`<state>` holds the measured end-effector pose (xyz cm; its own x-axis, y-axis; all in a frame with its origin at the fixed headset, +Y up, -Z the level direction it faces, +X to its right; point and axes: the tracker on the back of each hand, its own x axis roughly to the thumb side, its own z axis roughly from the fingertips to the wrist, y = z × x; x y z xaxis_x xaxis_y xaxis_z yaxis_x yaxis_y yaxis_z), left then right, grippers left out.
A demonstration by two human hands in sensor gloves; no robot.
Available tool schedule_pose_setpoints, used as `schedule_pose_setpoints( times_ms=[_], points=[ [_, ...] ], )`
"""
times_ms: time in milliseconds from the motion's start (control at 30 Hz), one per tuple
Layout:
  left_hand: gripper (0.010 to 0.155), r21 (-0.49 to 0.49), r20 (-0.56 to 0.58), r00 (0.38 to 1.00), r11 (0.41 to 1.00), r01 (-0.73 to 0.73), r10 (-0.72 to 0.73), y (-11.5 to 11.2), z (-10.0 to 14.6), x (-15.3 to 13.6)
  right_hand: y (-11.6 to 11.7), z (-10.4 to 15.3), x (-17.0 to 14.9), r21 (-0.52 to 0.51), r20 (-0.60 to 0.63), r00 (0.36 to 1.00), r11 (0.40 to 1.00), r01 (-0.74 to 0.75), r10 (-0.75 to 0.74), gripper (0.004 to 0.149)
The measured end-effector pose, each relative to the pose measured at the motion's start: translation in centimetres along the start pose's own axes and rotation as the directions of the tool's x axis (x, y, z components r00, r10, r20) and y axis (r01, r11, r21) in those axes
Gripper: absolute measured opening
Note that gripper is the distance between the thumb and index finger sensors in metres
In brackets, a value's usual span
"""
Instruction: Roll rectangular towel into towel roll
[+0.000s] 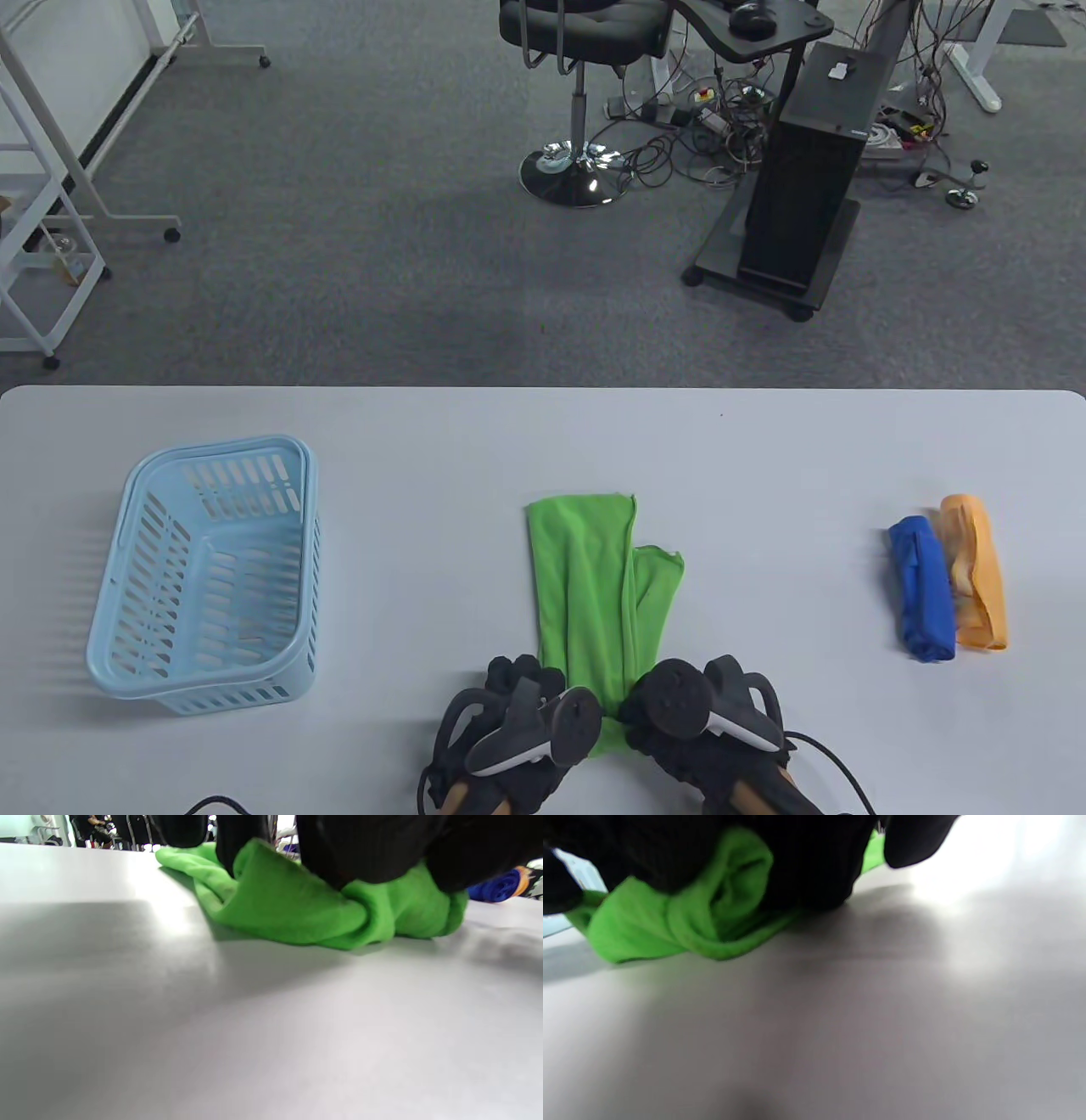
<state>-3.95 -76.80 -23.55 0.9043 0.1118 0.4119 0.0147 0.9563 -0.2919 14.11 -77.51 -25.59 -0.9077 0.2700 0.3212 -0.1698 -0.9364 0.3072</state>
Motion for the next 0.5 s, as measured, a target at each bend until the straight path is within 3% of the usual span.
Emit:
schedule_pose_setpoints(
  times_ms=[167, 233, 333, 367, 500],
  points=[
    [0.074, -0.064, 0.006, 0.997, 0.995, 0.078, -0.078, -0.6, -0.6, 0.6, -0.7, 0.4, -0.4, -0.057, -0.005, 1.000, 0.998, -0.024, 0.024, 0.060],
    [0.076, -0.075, -0.005, 0.994, 0.991, 0.109, -0.110, -0.7, -0.8, 0.8, -1.0, 0.6, -0.3, -0.082, 0.014, 1.000, 0.997, -0.005, 0.006, 0.056],
    [0.062, -0.012, -0.028, 0.992, 0.992, 0.123, -0.123, -0.7, -1.1, 1.1, -1.0, 0.5, 0.0, -0.070, 0.034, 0.999, 0.997, 0.039, -0.037, 0.046],
    [0.059, -0.007, -0.029, 0.994, 0.994, 0.108, -0.108, -0.7, -1.2, 1.0, -0.6, 0.4, 0.0, -0.006, 0.046, 0.999, 1.000, 0.025, -0.025, 0.050],
    [0.055, 0.007, -0.043, 0.998, 0.999, 0.037, -0.036, -0.8, -1.4, 0.7, 0.4, 0.1, 0.3, 0.065, 0.024, 0.997, 0.995, -0.075, 0.074, 0.069]
  ],
)
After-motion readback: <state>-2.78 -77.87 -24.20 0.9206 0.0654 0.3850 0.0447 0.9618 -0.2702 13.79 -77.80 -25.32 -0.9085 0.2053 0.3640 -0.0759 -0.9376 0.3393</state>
